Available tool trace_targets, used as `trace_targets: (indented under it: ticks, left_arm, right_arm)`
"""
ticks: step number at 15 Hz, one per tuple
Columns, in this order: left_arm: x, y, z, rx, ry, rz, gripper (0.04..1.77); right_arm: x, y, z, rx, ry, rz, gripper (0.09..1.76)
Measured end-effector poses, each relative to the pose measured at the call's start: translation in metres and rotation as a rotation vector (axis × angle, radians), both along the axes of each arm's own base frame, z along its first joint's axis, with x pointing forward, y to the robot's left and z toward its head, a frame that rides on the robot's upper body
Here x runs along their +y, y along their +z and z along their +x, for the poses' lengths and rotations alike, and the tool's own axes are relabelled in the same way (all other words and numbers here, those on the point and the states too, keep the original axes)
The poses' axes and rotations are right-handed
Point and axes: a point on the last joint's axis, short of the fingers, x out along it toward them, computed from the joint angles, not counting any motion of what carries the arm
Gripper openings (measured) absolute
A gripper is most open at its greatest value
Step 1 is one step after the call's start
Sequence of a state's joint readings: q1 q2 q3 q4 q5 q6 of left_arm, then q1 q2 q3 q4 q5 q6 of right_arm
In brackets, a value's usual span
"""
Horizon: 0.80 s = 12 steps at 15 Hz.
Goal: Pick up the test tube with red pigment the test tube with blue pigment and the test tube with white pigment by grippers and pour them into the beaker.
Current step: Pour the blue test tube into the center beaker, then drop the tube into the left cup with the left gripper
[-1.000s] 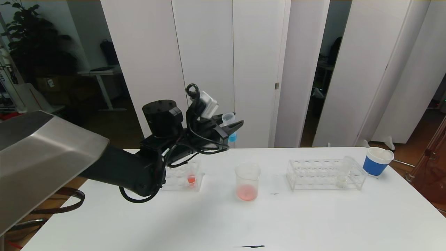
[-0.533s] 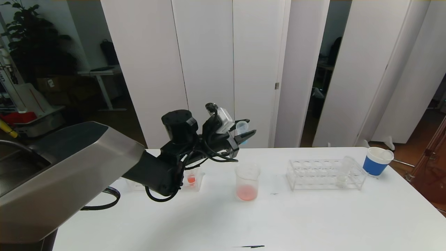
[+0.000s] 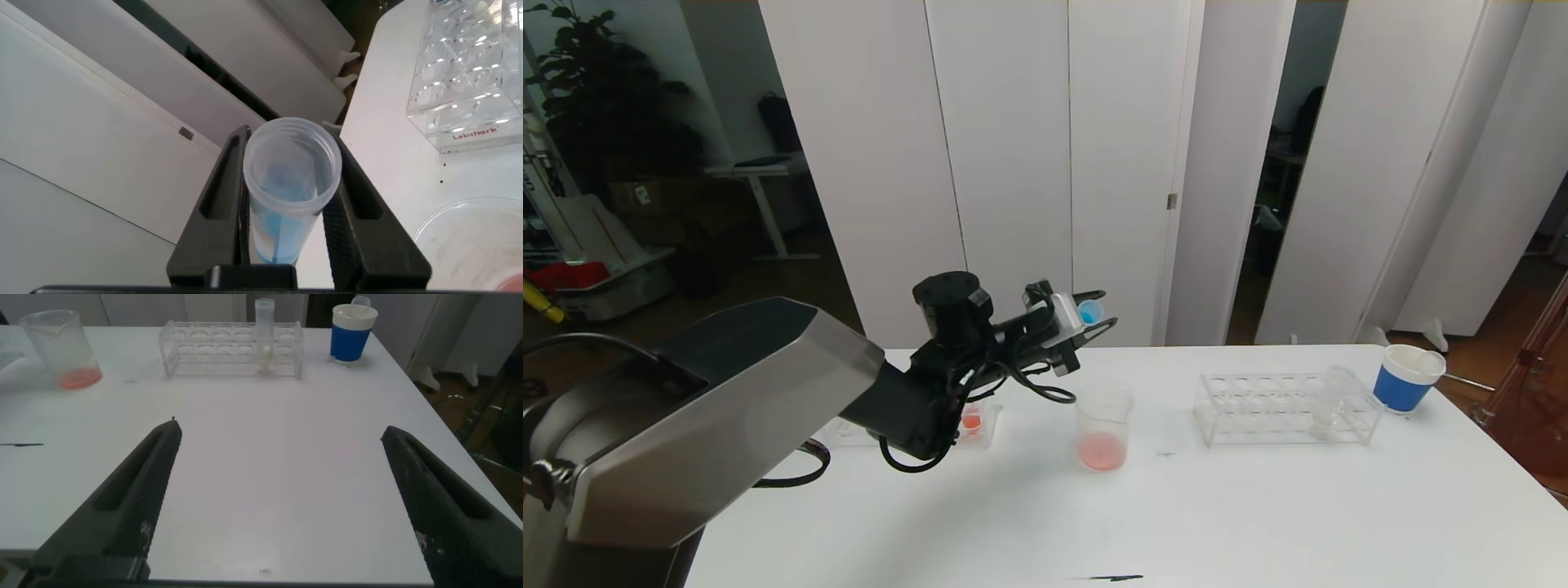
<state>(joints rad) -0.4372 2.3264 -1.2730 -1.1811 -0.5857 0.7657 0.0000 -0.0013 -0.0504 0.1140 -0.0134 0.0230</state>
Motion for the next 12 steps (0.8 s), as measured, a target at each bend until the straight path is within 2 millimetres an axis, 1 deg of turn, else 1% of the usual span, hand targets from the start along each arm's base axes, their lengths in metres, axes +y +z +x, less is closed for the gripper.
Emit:
trace_targets:
  ticks: [5, 12]
  left_arm:
    - [0.006, -0.008, 0.007, -0.115, 0.013, 0.056, 0.58]
    - [0.007, -0.018, 0.012, -0.273, 0.042, 0.075, 0.58]
  right_arm:
    - [0.0, 0.0, 0.0, 0.0, 0.0, 0.0, 1.75]
    - [0.0, 0.0, 0.0, 0.0, 0.0, 0.0, 1.75]
